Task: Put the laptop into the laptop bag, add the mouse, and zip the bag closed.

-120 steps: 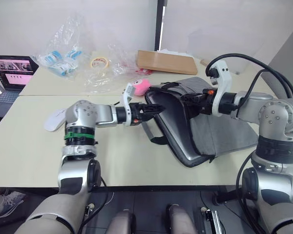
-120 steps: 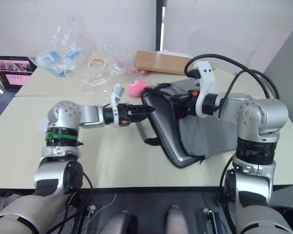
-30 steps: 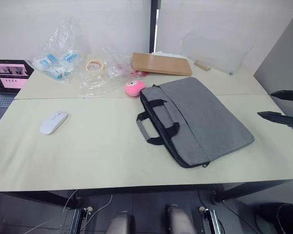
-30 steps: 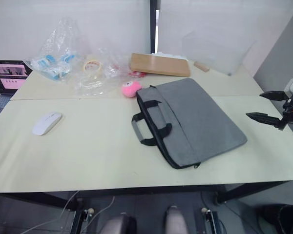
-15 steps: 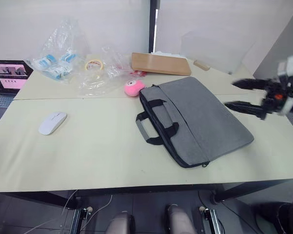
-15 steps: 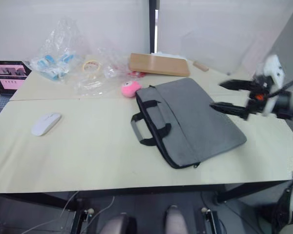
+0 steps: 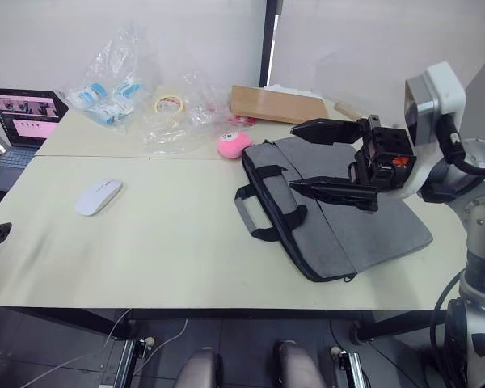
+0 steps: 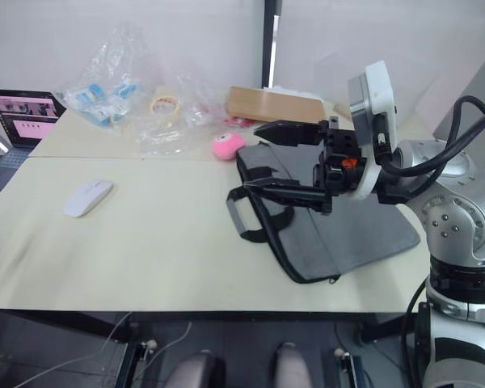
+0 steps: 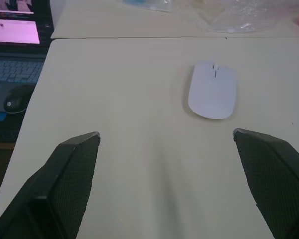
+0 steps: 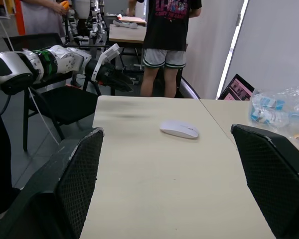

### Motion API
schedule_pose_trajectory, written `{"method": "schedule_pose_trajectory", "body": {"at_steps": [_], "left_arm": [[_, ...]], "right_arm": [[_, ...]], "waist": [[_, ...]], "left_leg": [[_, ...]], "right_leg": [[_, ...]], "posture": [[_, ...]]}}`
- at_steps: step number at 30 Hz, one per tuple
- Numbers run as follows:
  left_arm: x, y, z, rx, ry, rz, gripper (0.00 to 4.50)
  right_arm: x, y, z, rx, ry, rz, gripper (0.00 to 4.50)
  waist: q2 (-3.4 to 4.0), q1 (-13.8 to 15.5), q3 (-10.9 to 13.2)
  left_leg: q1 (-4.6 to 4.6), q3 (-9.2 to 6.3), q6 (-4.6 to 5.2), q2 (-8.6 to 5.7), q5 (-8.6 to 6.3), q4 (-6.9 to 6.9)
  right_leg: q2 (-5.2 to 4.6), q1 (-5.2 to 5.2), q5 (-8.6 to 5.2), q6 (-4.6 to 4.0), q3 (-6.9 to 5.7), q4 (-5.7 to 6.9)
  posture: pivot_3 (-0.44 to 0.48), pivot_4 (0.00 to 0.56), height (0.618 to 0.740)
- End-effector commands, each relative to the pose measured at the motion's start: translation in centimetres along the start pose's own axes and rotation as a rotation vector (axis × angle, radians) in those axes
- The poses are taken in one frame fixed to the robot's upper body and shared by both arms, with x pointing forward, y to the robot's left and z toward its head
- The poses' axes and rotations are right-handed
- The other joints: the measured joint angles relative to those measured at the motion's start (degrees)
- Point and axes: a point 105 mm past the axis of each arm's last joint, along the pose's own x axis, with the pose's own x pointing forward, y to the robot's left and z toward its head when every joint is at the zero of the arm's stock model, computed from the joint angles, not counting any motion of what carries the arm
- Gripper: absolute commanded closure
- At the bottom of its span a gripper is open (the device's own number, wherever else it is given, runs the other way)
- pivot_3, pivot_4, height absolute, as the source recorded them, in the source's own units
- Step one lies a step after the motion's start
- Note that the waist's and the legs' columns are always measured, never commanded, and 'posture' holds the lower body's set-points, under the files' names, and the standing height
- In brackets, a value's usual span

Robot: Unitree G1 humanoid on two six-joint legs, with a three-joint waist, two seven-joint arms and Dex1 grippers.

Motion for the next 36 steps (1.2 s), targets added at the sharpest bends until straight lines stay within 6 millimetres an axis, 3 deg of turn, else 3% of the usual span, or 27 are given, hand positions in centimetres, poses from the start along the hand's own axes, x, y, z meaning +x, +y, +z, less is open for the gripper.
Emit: {"method": "schedule_pose_trajectory", "body": {"at_steps": [1, 11, 16, 27, 33, 36], "left_arm": [[1.8, -1.7, 1.4, 0.041, -0.013, -0.069, 0.00], [8.6, -3.6, -0.5, 0.079, 0.058, -0.118, 0.00], [10.9, -3.6, -1.7, 0.099, 0.103, -0.057, 0.00], [13.5, -4.8, -3.8, 0.044, 0.159, -0.012, 0.00], [14.4, -5.4, -3.9, 0.034, 0.170, -0.001, 0.00], [14.5, -5.3, -3.7, 0.039, 0.167, 0.005, 0.84]], "right_arm": [[0.0, 0.2, 0.7, -0.036, -0.016, 0.009, 0.19], [-0.3, 0.2, 0.2, -0.018, -0.011, 0.003, 0.19], [-0.6, 0.3, 0.2, -0.027, 0.002, -0.010, 0.19], [-1.3, 0.1, 0.3, -0.031, 0.020, -0.033, 0.19], [-1.6, 0.0, 0.2, -0.033, 0.030, -0.044, 0.19], [-1.5, -0.1, 0.1, -0.033, 0.032, -0.042, 0.08]], "waist": [[0.00, -0.1, 0.0], [-0.05, -0.3, 0.0], [-0.08, -0.4, 0.0], [-0.11, -0.3, 0.0], [-0.11, -0.2, 0.0], [-0.12, -0.2, 0.0]], "left_leg": [[0.00, 0.01, 0.00, 0.00, 0.00, 0.00], [-0.05, 0.07, -0.03, -0.23, 0.04, 0.13], [-0.10, 0.08, -0.03, -0.24, 0.04, 0.24], [-0.17, 0.01, 0.08, -0.25, -0.02, 0.38], [-0.18, 0.01, 0.08, -0.25, -0.02, 0.40], [-0.19, 0.00, 0.09, -0.25, -0.02, 0.45]], "right_leg": [[0.01, 0.01, 0.00, 0.00, 0.00, 0.00], [0.09, 0.01, 0.01, 0.00, -0.02, 0.06], [0.11, 0.01, 0.01, 0.01, -0.02, 0.06], [0.10, 0.01, 0.04, 0.07, -0.02, 0.06], [0.10, 0.02, 0.05, 0.08, -0.02, 0.06], [0.10, 0.04, 0.06, 0.10, -0.02, 0.07]], "posture": [[0.000, 0.150, 0.740], [0.000, 0.150, 0.740], [0.000, 0.150, 0.740], [0.000, 0.150, 0.740], [0.000, 0.150, 0.740], [0.000, 0.150, 0.740]]}}
